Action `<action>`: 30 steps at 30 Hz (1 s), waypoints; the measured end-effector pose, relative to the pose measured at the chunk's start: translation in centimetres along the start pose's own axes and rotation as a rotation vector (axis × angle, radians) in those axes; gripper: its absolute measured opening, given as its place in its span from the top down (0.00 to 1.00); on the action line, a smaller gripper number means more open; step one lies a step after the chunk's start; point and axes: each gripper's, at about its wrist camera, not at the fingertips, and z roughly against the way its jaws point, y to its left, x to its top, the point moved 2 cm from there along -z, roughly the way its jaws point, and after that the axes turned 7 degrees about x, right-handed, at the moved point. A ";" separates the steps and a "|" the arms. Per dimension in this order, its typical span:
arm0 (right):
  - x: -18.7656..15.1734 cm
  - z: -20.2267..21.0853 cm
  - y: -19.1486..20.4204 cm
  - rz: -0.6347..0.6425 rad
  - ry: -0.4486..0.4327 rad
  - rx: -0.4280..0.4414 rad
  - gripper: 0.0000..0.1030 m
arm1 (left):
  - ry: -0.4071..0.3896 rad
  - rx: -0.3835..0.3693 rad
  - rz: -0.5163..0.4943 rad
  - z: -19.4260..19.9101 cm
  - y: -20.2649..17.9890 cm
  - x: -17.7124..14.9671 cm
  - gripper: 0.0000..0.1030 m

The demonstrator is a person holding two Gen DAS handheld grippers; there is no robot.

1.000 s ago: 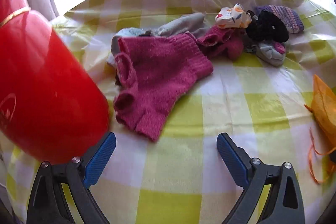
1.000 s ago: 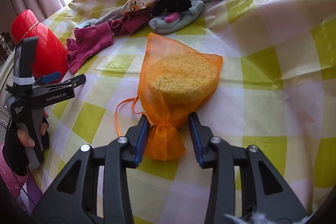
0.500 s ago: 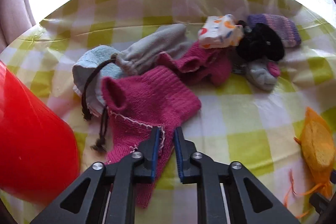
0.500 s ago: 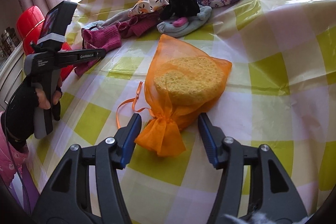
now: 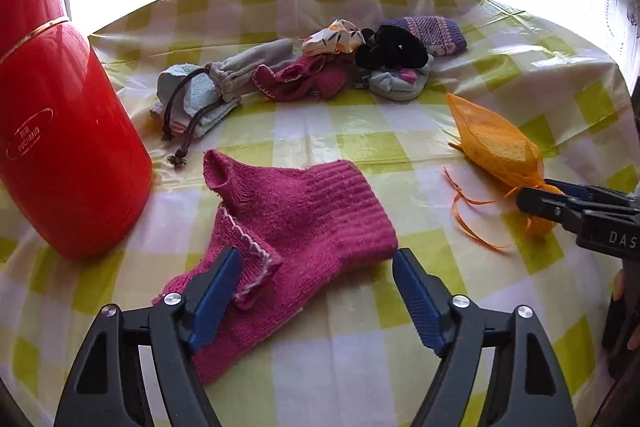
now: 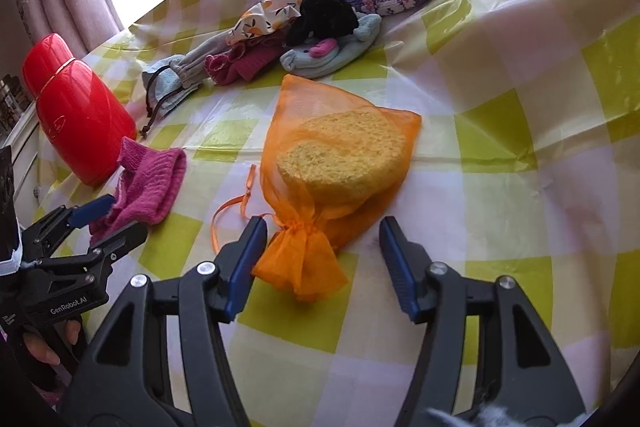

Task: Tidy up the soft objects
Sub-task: 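Grasp the orange mesh sponge bag with the right gripper while the left grasps the pink knit sock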

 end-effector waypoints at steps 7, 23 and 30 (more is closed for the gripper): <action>0.4 -0.9 0.9 0.041 0.033 -0.042 0.20 | -0.031 0.067 -0.003 0.9 2.1 1.2 0.23; 1.0 -1.8 1.4 0.045 0.027 -0.166 0.33 | 0.105 -0.106 0.106 -3.7 2.8 1.5 0.12; 1.0 -1.2 0.3 -0.020 -0.004 -0.100 0.81 | 0.078 -0.124 -0.007 -0.8 -0.7 -0.2 0.63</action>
